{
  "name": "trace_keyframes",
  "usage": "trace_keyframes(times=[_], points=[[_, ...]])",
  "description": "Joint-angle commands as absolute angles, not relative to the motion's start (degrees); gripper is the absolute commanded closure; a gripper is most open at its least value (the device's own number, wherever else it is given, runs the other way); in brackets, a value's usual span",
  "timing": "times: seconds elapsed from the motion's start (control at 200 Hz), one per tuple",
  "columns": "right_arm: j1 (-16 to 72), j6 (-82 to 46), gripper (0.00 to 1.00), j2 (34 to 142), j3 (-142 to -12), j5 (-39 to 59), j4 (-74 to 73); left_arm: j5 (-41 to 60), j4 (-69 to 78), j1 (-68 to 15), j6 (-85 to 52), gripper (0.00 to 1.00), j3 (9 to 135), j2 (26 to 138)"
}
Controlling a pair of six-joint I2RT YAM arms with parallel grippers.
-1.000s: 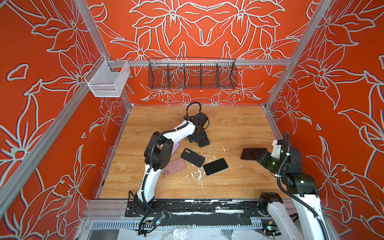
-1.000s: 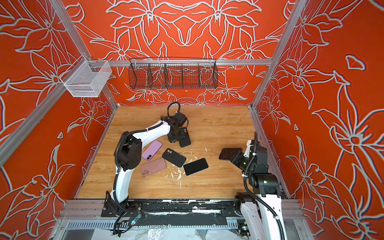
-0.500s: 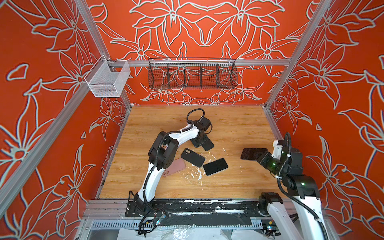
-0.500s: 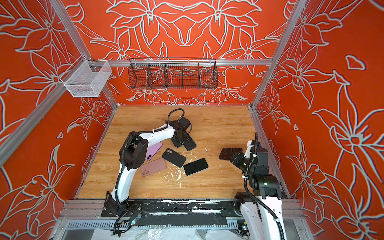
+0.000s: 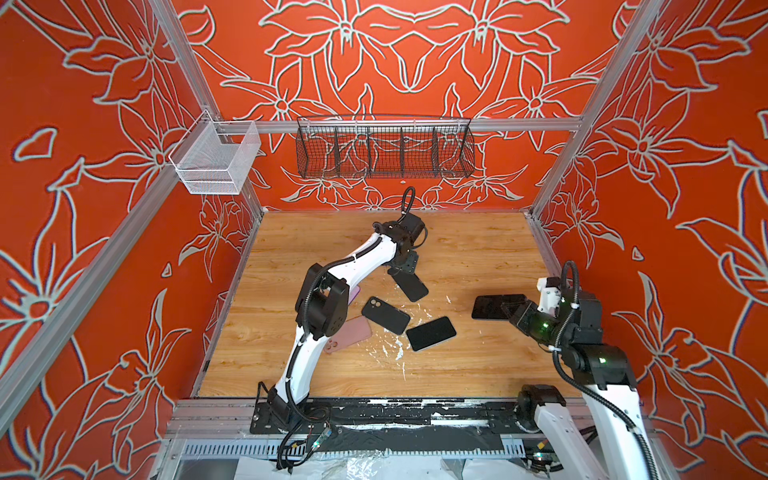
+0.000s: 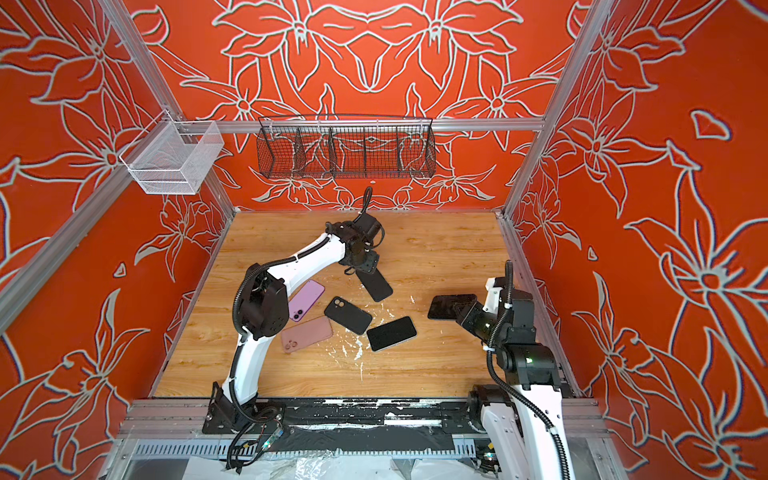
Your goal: Put the phone into the phone case
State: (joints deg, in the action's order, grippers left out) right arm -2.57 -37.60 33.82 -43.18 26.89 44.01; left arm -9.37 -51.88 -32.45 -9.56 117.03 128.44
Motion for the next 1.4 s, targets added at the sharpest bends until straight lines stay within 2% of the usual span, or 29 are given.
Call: trace_keyframes(times=[0.0, 0.12, 0.44, 0.54, 0.741, 0.831, 0.871, 1.181, 1.396], points=[[-2.6, -36.44, 1.0, 34.85, -42.85, 34.48, 40.39, -9.11, -55.01, -30.59, -1.16, 0.32, 121.8, 134.16], [-2.55, -36.33, 1.0, 35.16, -42.59, 36.49, 40.91, -8.32, -55.0, -30.59, 2.04, 0.41, 125.11, 137.98], [-2.55, -37.78, 1.0, 34.89, -40.85, 37.71, 39.72, -9.49, -52.37, -30.5, 5.64, 0.51, 123.85, 140.36], [-2.48, -38.0, 1.0, 35.02, -40.7, 37.84, 39.46, -9.22, -51.9, -30.42, 6.06, 0.58, 124.42, 141.55], [-2.44, -38.07, 1.0, 35.11, -41.17, 37.73, 40.15, -9.18, -51.92, -30.06, 5.59, 0.79, 126.63, 144.24], [-2.39, -38.2, 1.0, 35.24, -41.24, 37.64, 40.39, -8.77, -52.22, -29.97, 5.08, 0.91, 127.11, 144.67], [-2.4, -38.18, 1.0, 35.46, -41.39, 37.55, 40.56, -8.73, -52.51, -29.89, 4.48, 1.0, 127.02, 144.59], [-2.16, -34.94, 1.0, 42.04, -47.9, 36.98, 40.65, -8.53, -54.23, -30.48, -7.91, 1.0, 119.02, 135.4], [-0.75, -37.04, 1.0, 47.07, -47.81, 37.54, 33.94, -4.11, -56.18, -30.94, -21.33, 1.0, 109.93, 130.05]])
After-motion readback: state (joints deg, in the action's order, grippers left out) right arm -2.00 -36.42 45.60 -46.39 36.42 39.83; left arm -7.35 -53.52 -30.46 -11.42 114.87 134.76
